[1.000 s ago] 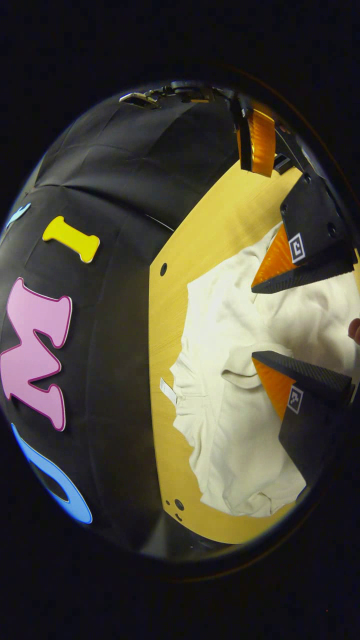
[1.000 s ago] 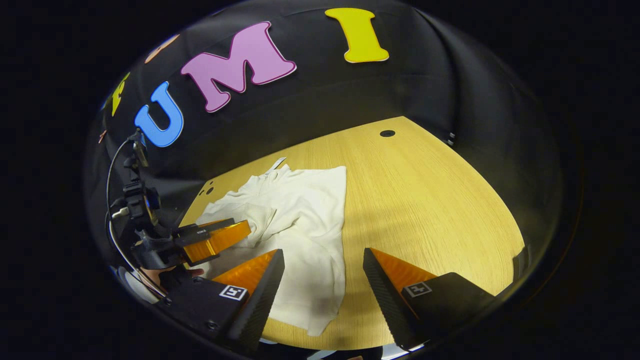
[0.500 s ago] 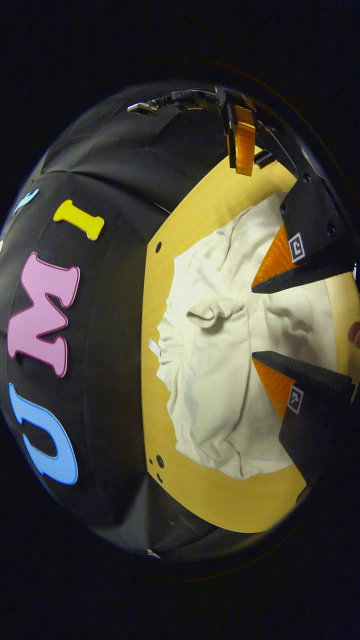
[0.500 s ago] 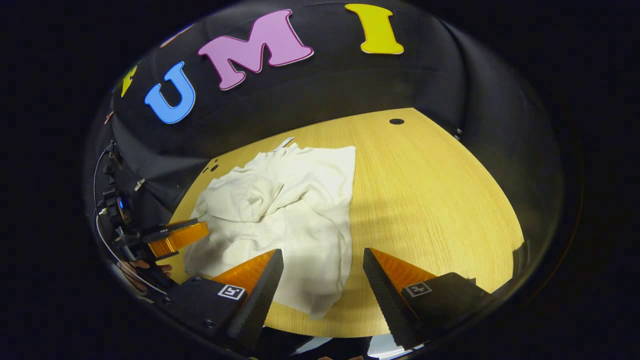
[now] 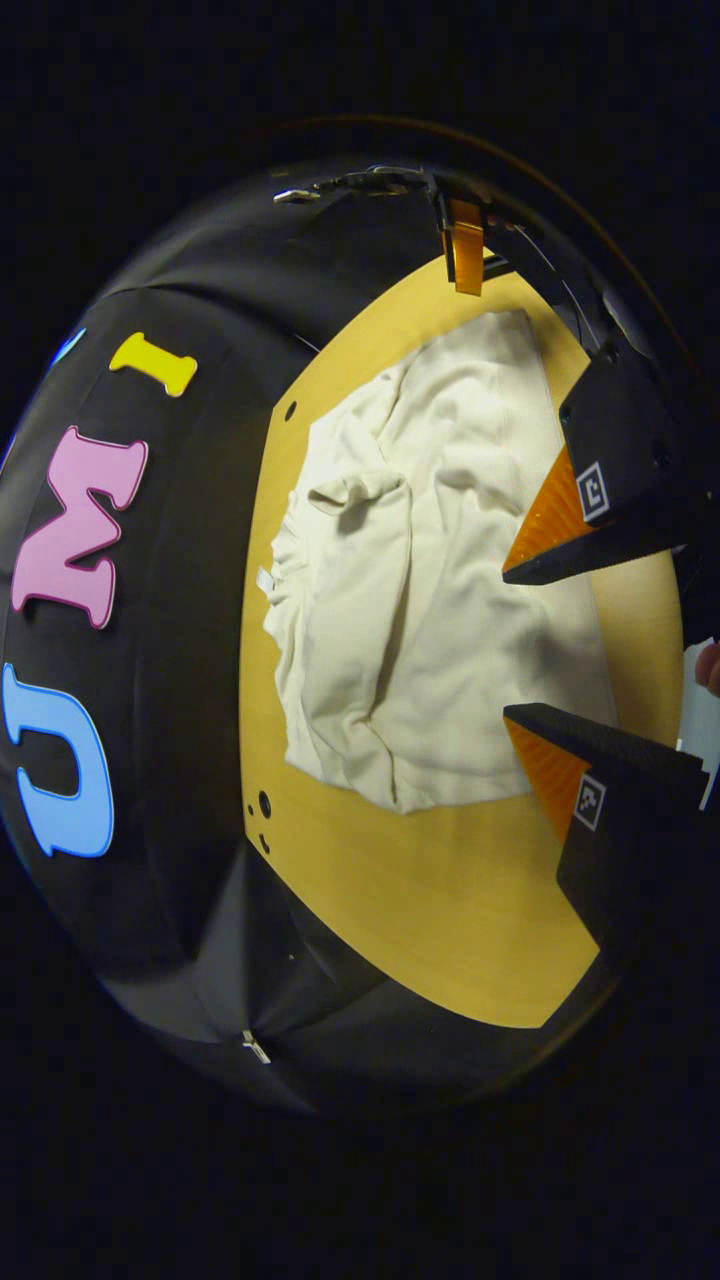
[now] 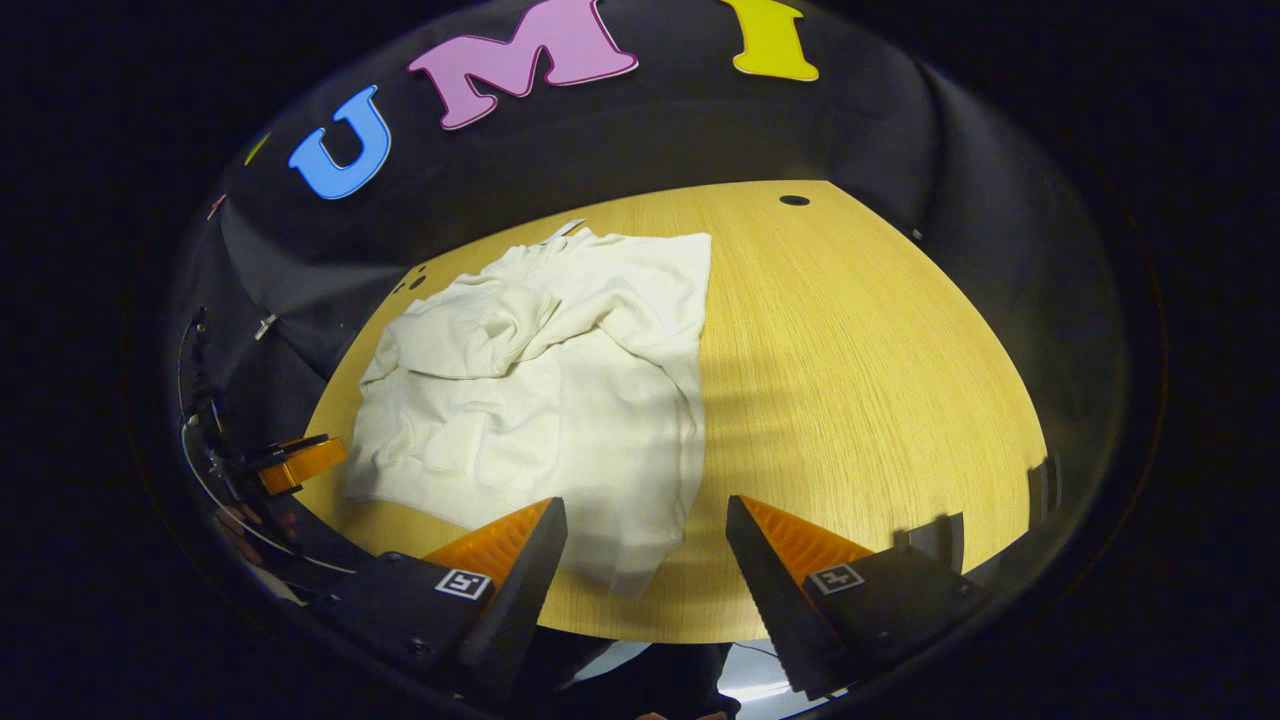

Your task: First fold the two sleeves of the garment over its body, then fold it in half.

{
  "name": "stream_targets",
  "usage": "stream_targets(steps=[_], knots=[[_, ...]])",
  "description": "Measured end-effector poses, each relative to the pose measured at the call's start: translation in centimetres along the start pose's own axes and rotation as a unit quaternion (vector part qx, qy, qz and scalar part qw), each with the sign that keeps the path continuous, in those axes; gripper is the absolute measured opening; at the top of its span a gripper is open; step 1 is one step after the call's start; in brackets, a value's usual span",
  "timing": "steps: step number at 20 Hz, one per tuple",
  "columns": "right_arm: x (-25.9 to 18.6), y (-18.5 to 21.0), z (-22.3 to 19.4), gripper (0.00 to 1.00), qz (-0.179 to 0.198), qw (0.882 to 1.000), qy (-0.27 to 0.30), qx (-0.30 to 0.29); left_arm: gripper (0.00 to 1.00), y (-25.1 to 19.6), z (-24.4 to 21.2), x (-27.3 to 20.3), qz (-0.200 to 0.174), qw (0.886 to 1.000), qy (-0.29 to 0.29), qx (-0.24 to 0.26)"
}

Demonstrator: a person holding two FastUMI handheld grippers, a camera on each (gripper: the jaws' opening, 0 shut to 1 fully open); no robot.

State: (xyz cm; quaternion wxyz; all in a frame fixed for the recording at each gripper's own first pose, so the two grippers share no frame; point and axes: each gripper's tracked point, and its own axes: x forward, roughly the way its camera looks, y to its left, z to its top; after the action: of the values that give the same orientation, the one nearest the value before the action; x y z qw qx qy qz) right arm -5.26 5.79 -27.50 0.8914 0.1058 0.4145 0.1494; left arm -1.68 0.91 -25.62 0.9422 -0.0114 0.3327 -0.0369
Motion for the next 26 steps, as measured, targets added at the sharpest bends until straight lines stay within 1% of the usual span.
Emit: stream_targets(steps=[4, 7, 9, 10, 11, 12, 13, 14, 15, 16, 17, 18, 19, 20, 21, 22, 23, 24, 25, 26], knots=[[0.8, -0.4, -1.4, 0.99, -0.013, 1.000, 0.024, -0.001, 0.76, 3.1, -2.6, 0.1, 0.045, 0.998, 0.032, -0.006], [1.5, -0.5, -2.0, 0.99, -0.022, 0.999, 0.034, -0.009, 0.76, 4.2, -4.4, 0.9, 0.059, 0.997, 0.056, -0.010], [2.4, -0.3, -2.3, 0.99, -0.024, 0.999, 0.039, -0.017, 0.76, 4.5, -4.8, 1.7, 0.060, 0.996, 0.066, -0.012], [2.9, -0.1, -2.3, 0.99, -0.023, 0.999, 0.042, -0.020, 0.82, 4.4, -4.8, 2.1, 0.060, 0.996, 0.070, -0.011], [3.4, 0.1, -2.5, 0.99, -0.023, 0.998, 0.046, -0.025, 0.76, 4.5, -5.0, 2.7, 0.061, 0.995, 0.074, -0.008], [3.9, 0.2, -2.7, 0.99, -0.027, 0.998, 0.051, -0.032, 0.76, 4.6, -5.3, 3.1, 0.063, 0.995, 0.083, -0.003], [4.4, 0.0, -3.0, 0.99, -0.033, 0.997, 0.058, -0.041, 0.76, 4.5, -5.3, 3.3, 0.061, 0.995, 0.084, -0.003], [4.9, 0.0, -3.3, 0.99, -0.038, 0.996, 0.063, -0.049, 0.79, 4.4, -4.9, 3.5, 0.060, 0.995, 0.077, -0.003], [5.2, 0.1, -3.9, 0.99, -0.045, 0.995, 0.076, -0.056, 0.78, 4.4, -5.1, 3.7, 0.058, 0.995, 0.082, -0.007], [5.0, -0.1, -3.3, 0.98, -0.055, 0.994, 0.062, -0.075, 0.79, 4.3, -5.0, 3.8, 0.057, 0.995, 0.075, -0.019], [5.9, 0.1, -3.6, 0.97, -0.054, 0.992, 0.073, -0.090, 0.79, 4.3, -5.2, 3.9, 0.060, 0.995, 0.073, -0.033], [5.7, 0.6, -3.3, 0.96, -0.048, 0.992, 0.062, -0.097, 0.80, 4.2, -5.0, 3.9, 0.063, 0.995, 0.065, -0.034], [5.9, 0.7, -3.5, 0.95, -0.046, 0.992, 0.065, -0.098, 0.80, 4.0, -5.2, 4.1, 0.060, 0.996, 0.061, -0.024], [6.0, 0.7, -3.2, 0.85, -0.043, 0.993, 0.061, -0.096, 0.78, 3.4, -5.2, 4.1, 0.047, 0.997, 0.057, -0.008], [5.9, 1.0, -3.4, 0.84, -0.038, 0.993, 0.063, -0.094, 0.60, 2.7, -5.2, 4.1, 0.029, 0.998, 0.056, 0.013], [6.1, 1.8, -3.4, 0.70, -0.019, 0.993, 0.067, -0.093, 0.48, 2.3, -5.1, 4.2, 0.018, 0.998, 0.058, 0.025], [6.1, 2.6, -3.9, 0.51, -0.002, 0.993, 0.075, -0.091, 0.27, 2.2, -4.9, 4.4, 0.012, 0.998, 0.064, 0.027], [6.3, 2.8, -3.7, 0.19, 0.007, 0.993, 0.076, -0.095, 0.25, 2.2, -4.8, 4.4, 0.003, 0.997, 0.072, 0.018], [6.1, 2.9, -3.8, 0.18, 0.015, 0.992, 0.082, -0.099, 0.20, 2.3, -4.8, 4.2, -0.008, 0.997, 0.081, 0.007], [6.0, 3.0, -3.9, 0.13, 0.021, 0.991, 0.084, -0.105, 0.18, 2.3, -4.8, 4.0, -0.021, 0.996, 0.090, -0.003]])
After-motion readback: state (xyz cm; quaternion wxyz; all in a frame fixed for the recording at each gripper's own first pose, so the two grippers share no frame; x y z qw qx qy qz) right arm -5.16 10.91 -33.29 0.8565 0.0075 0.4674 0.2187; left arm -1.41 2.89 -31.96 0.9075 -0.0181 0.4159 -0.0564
